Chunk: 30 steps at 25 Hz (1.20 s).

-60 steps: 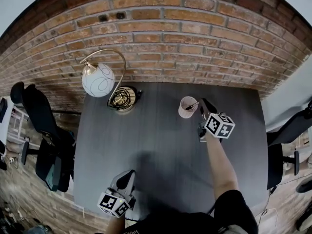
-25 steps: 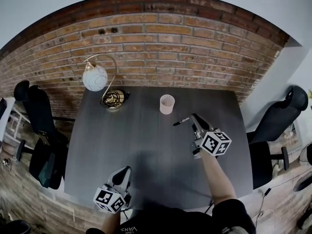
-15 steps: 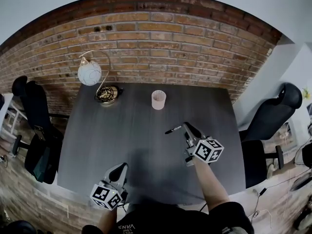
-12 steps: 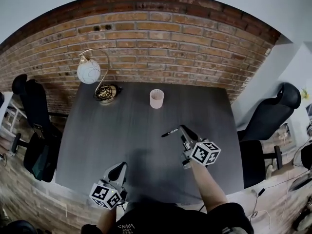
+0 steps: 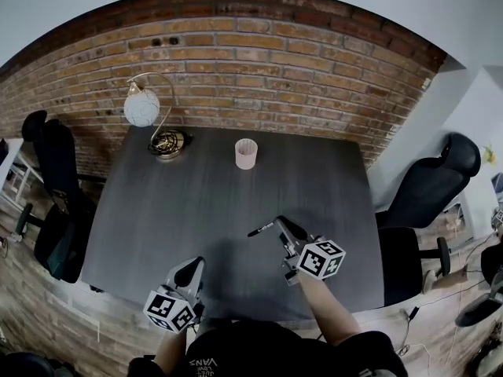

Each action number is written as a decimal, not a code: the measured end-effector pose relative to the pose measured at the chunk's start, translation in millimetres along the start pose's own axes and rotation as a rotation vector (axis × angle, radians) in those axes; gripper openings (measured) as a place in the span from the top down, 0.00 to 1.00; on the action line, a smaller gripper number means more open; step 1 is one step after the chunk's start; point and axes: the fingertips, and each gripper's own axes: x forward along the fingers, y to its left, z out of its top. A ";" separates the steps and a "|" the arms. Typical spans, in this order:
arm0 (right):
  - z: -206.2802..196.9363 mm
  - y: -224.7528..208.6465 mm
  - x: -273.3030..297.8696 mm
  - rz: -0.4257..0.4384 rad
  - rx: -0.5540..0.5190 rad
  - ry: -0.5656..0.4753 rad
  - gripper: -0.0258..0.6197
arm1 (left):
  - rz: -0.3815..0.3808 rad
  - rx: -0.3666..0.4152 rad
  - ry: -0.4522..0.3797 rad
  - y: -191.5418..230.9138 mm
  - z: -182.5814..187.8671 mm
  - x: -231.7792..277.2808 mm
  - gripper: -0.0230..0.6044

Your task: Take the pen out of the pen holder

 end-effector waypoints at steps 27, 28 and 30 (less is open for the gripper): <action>-76.3 -2.8 -65.6 0.036 0.081 0.128 0.90 | 0.010 -0.018 0.012 -46.1 -33.4 8.2 0.90; -78.6 -2.6 -66.6 0.037 0.078 0.135 0.90 | 0.011 -0.019 0.013 -46.6 -34.5 7.9 0.90; -82.7 -3.2 -68.3 0.037 0.076 0.147 0.90 | 0.013 -0.025 0.016 -47.4 -36.5 8.1 0.90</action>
